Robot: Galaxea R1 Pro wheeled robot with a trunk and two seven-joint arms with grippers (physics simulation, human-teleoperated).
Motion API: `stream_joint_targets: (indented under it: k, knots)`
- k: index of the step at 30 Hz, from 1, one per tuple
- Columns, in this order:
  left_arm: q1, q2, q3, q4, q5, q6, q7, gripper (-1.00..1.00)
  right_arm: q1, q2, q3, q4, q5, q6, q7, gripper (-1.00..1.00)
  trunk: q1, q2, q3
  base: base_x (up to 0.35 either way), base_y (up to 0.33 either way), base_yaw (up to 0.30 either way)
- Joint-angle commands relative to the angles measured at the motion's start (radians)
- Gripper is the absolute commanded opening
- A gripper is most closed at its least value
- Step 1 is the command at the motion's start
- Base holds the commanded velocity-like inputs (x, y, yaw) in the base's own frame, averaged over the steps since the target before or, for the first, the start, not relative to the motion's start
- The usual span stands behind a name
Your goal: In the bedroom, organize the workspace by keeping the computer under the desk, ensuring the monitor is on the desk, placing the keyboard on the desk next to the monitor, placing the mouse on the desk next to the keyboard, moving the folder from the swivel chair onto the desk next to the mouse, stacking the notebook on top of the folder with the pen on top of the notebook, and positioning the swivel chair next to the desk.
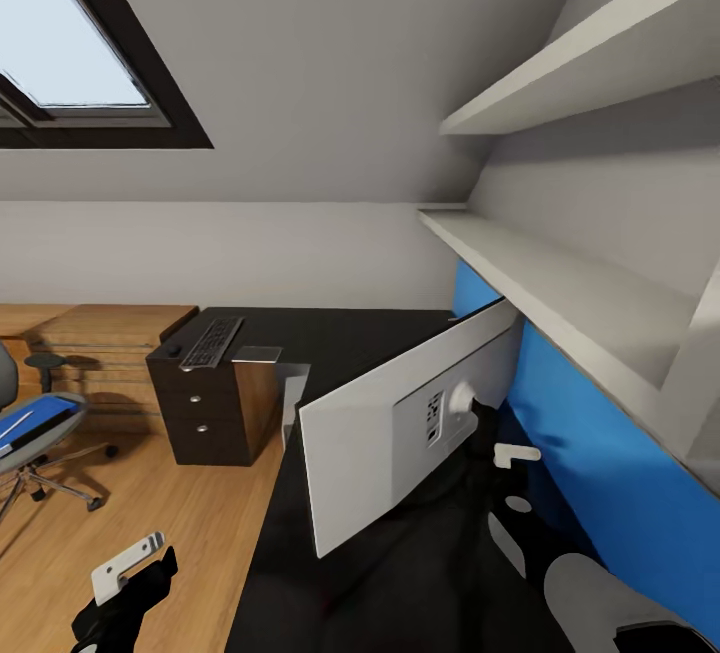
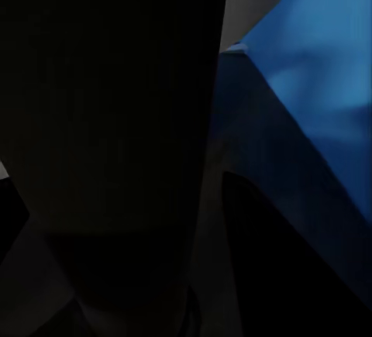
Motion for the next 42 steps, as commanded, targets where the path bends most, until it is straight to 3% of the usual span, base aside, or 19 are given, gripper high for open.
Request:
stream_joint_targets:
  k: [1,42]
  knots:
    - [0.000,-0.001,0.001,-0.002,0.008,0.004,0.004,1.00,-0.001,-0.001,0.022,0.001,-0.017,-0.007,-0.009,-1.00,0.000,-0.001,-0.001,0.000,-0.009,0.000]
    - [0.000,-0.001,0.001,-0.002,0.010,0.003,0.002,1.00,-0.001,-0.002,0.022,0.001,-0.017,-0.007,-0.010,-1.00,0.000,-0.001,-0.001,0.024,-0.032,0.000]
